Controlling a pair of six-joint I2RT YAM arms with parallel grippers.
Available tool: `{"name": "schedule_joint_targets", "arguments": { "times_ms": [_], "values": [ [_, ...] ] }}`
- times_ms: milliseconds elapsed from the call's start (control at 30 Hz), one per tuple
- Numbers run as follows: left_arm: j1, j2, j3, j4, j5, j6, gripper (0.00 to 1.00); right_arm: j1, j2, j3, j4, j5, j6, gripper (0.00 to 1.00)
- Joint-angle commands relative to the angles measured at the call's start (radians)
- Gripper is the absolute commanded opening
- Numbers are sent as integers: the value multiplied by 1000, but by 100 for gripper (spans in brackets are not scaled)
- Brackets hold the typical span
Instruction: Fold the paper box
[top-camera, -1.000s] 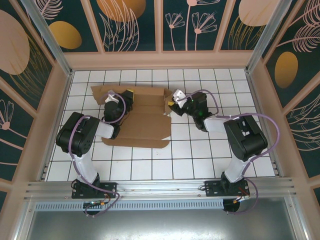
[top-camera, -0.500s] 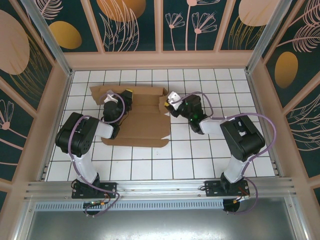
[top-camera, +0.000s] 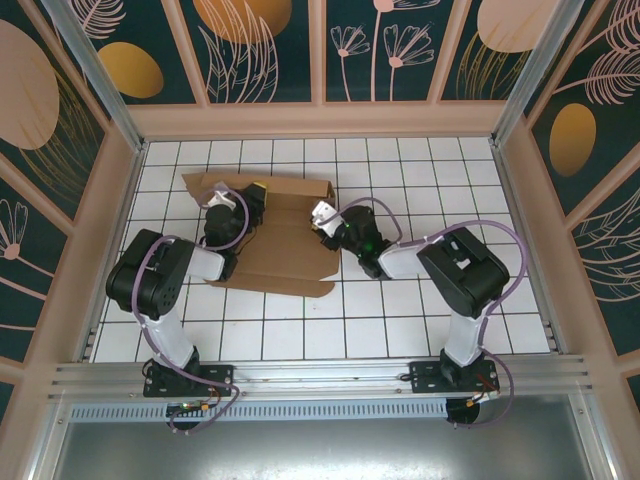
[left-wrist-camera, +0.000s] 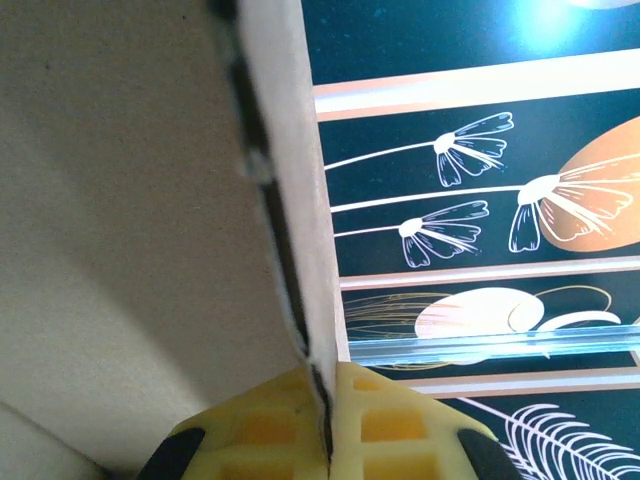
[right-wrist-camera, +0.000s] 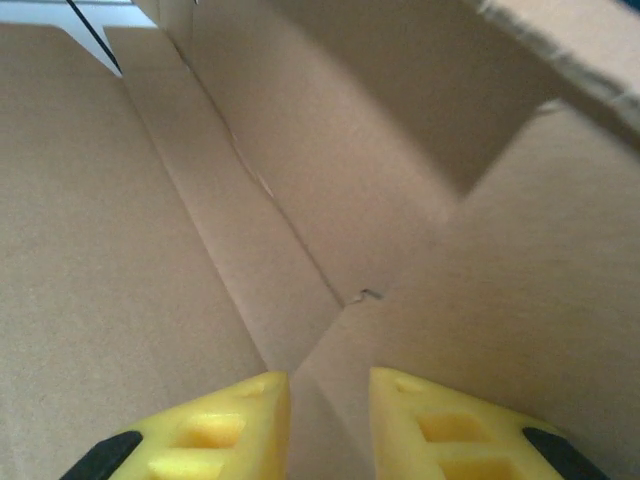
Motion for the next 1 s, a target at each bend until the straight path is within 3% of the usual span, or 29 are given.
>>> {"name": "schedule_joint_targets", "arguments": {
  "times_ms": [0, 100, 267, 333, 467, 533, 667, 800, 967],
  "values": [
    [-20, 23, -47, -87, 68, 45, 0, 10, 18, -8, 89, 136, -12, 28],
    [-19, 38, -56, -80, 64, 36, 0, 10, -12, -42, 124, 135, -8, 29],
    [-9, 45, -52, -86, 61, 30, 0, -7, -104, -103, 135, 11, -7, 35],
    [-1, 42, -44, -102, 60, 31, 0, -34, -158, -133, 142, -104, 19, 37],
    [4, 41, -30, -122, 60, 36, 0, -151, -267, -133, 38, -491, 128, 38],
    [3, 42, -26, -125, 60, 36, 0, -216, -302, -127, -11, -582, 142, 38],
    [4, 45, -21, -128, 59, 35, 0, -270, -295, -95, -99, -548, 95, 39],
    [4, 44, -18, -128, 60, 34, 0, -251, -212, -46, -124, -442, 63, 64],
    [6, 46, -4, -143, 63, 29, 0, -213, -103, 14, -95, -376, 63, 66]
  ]
}}
